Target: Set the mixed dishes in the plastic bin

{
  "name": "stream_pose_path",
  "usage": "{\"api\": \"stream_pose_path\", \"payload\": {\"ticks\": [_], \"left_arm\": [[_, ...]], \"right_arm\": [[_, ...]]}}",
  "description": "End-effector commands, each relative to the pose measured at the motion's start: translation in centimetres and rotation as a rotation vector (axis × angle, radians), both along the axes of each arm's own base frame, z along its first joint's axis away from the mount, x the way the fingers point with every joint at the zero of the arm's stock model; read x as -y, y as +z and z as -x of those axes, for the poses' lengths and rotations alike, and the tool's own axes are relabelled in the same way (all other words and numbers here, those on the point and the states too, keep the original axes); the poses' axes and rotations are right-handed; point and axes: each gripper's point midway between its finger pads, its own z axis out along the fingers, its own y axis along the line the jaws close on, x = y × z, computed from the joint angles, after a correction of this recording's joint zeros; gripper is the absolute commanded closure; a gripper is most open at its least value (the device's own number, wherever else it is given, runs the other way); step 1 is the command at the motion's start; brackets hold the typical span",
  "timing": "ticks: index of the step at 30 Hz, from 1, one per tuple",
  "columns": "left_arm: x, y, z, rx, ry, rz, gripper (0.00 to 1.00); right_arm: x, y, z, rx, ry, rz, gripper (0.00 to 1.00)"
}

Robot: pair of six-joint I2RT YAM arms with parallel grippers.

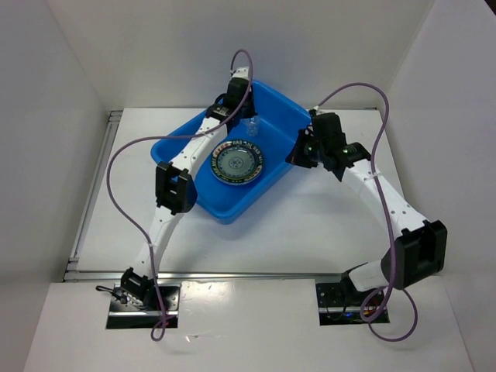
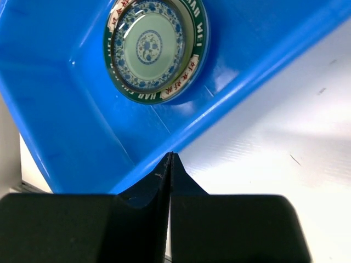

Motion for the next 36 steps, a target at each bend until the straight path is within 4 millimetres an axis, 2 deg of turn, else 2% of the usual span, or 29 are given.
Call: {"api": "stream_pose_path", "payload": {"ticks": [1, 3, 4, 7, 10, 11, 12, 13, 14, 16, 21, 22, 23, 25, 28, 29, 30, 31, 32, 33, 34, 35, 36], "left_arm": [[0.9, -1.8, -0.9, -0.007, -0.019, 0.035, 1.00], [1.1, -2.6, -1.2, -0.009, -0.015, 0.043, 1.00], [1.0, -2.0, -1.3, 0.005, -0.007, 0.046, 1.00], [1.0, -3.5, -1.4, -0.015, -0.007, 0.036, 1.00], [1.1, -3.1, -2.0, 0.014, 0.001, 0.046, 1.00], [1.2, -3.6, -2.1, 0.010, 0.005, 0.053, 1.00], [0.9, -2.7, -2.7, 0.032, 0.010, 0.077, 1.00], [1.0, -3.1, -2.8, 0.032, 0.013, 0.086, 1.00], [1.2, -2.1, -3.1, 0.058, 0.016, 0.108, 1.00], [1.0, -1.6, -3.5, 0.070, 0.011, 0.143, 1.00], [0.4, 1.5, -4.6, 0.145, 0.020, 0.223, 1.00], [-0.3, 1.7, -5.0, 0.149, 0.038, 0.247, 1.00], [0.0, 1.5, -5.0, 0.145, 0.027, 0.249, 1.00], [-1.8, 1.8, -5.5, 0.136, 0.055, 0.254, 1.00], [-1.8, 4.2, -4.3, 0.140, 0.018, 0.236, 1.00], [-1.4, 6.5, -3.3, 0.152, -0.027, 0.243, 1.00], [-1.4, 8.3, -2.7, 0.174, -0.052, 0.240, 1.00], [-0.7, 9.8, -1.7, 0.184, -0.080, 0.238, 1.00], [-1.0, 12.9, -0.2, 0.210, -0.105, 0.228, 0.96], [-0.1, 13.8, 1.2, 0.203, -0.160, 0.230, 0.74], [0.0, 14.5, 2.1, 0.200, -0.188, 0.228, 0.66], [0.1, 17.8, 4.5, 0.222, -0.224, 0.243, 0.60], [0.6, 18.1, 6.0, 0.203, -0.280, 0.254, 0.52]], "right_arm": [[1.5, 1.4, 0.8, 0.049, -0.029, 0.031, 0.99], [1.7, 1.5, 1.0, 0.049, -0.036, 0.037, 0.99], [1.7, 1.9, 1.1, 0.058, -0.036, 0.034, 0.99], [2.2, 2.2, 1.3, 0.063, -0.045, 0.051, 0.99], [2.4, 2.4, 1.3, 0.069, -0.046, 0.063, 0.99], [2.4, 2.4, 1.3, 0.069, -0.046, 0.063, 0.99], [2.5, 2.2, 1.5, 0.057, -0.046, 0.068, 0.99], [2.5, 2.2, 1.5, 0.057, -0.046, 0.068, 0.99], [2.6, 2.0, 1.7, 0.051, -0.040, 0.078, 0.99], [2.6, 1.8, 1.8, 0.041, -0.039, 0.082, 0.99], [2.8, 0.7, 2.3, 0.011, -0.038, 0.094, 0.99], [2.8, 0.7, 2.3, 0.011, -0.038, 0.094, 0.99], [2.8, 0.6, 2.3, 0.014, -0.032, 0.100, 0.99], [2.7, 0.7, 2.4, 0.012, -0.025, 0.094, 0.99], [2.6, 0.5, 2.7, 0.011, -0.017, 0.087, 0.99], [2.4, 1.0, 2.9, 0.021, -0.004, 0.072, 0.99], [2.4, 0.2, 3.0, 0.011, -0.004, 0.076, 0.99], [2.5, 0.8, 3.2, 0.037, -0.005, 0.066, 0.99], [2.5, 0.7, 3.4, 0.037, -0.005, 0.066, 0.99], [2.8, 0.6, 3.5, 0.048, -0.015, 0.070, 0.95], [3.1, 1.7, 3.7, 0.090, -0.025, 0.062, 0.85], [3.6, 2.4, 3.8, 0.118, -0.038, 0.072, 0.85], [3.9, 2.5, 4.2, 0.129, -0.047, 0.075, 0.85]]}}
